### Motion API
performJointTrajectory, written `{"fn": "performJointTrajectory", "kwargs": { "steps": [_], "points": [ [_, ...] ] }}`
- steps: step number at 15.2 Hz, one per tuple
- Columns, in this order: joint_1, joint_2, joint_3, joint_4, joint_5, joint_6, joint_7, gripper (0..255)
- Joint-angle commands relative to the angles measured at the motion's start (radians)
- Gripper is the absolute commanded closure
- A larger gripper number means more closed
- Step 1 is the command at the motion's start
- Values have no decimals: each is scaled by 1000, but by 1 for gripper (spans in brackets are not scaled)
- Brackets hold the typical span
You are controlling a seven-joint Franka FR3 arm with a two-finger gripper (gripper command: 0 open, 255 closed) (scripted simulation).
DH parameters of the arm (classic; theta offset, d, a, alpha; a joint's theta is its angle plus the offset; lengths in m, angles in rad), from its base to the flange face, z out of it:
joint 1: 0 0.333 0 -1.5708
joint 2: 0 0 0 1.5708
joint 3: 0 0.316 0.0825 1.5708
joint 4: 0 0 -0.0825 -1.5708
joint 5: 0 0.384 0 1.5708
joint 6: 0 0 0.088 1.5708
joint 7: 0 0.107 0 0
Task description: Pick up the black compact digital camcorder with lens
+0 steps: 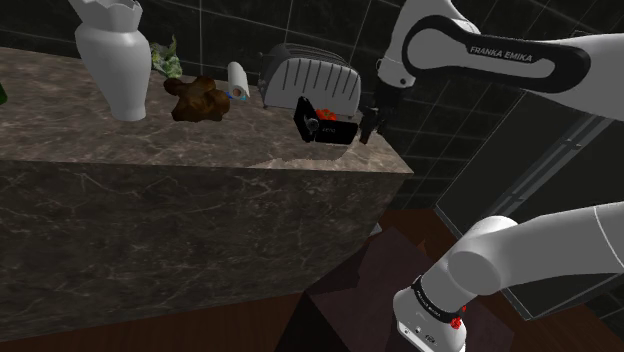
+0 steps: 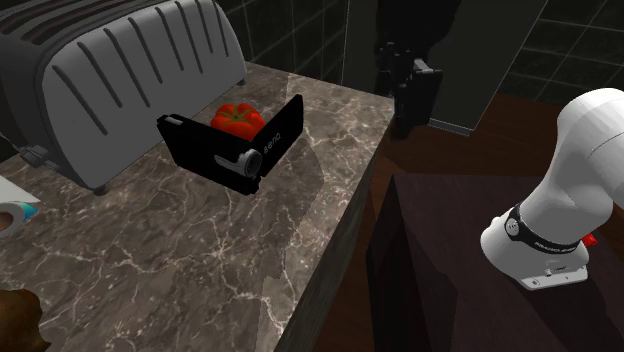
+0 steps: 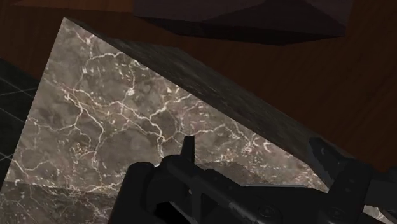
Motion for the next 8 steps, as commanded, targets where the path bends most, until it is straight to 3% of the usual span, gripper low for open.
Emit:
{"fn": "performJointTrajectory", "kwargs": {
  "steps": [1, 8],
  "points": [
    [-2, 84, 12, 59, 3, 28, 26, 0],
    [-9, 359, 40, 289, -8, 78, 103, 0]
  ]
}}
